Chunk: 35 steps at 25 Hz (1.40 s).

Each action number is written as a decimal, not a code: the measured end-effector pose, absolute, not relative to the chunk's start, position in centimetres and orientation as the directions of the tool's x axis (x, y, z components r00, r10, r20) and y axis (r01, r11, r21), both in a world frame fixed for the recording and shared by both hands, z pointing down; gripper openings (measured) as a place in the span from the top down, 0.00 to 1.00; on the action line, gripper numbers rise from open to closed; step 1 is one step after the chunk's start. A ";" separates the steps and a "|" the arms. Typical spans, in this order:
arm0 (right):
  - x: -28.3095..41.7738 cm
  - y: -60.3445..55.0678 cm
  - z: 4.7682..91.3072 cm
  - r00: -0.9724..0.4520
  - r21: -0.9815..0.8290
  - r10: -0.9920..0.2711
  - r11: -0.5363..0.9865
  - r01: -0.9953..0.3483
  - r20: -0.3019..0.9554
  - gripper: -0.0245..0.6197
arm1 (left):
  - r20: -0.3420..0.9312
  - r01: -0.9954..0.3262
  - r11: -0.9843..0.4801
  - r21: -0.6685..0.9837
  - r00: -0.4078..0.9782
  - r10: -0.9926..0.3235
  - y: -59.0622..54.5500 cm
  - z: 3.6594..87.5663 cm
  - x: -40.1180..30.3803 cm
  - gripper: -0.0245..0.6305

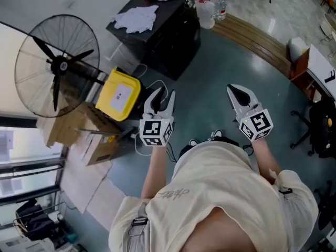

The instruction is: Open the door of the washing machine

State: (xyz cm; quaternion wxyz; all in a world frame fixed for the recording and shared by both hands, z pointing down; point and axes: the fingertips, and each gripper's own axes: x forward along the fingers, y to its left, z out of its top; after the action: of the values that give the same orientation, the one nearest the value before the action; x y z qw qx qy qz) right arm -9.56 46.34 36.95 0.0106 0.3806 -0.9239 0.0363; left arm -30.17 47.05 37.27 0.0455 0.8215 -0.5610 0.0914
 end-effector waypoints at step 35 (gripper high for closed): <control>-7.2 28.6 39.3 -0.683 -0.092 -0.721 0.677 -0.731 0.119 0.96 | 0.299 -0.916 -0.401 -0.007 0.381 -0.875 27.8 42.2 -29.7 0.72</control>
State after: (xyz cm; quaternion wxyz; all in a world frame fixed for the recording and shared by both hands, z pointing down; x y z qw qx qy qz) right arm -7.16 28.65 39.29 0.0366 0.3967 -0.9148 0.0660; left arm -29.71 27.76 42.21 0.0799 0.8270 -0.5415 0.1282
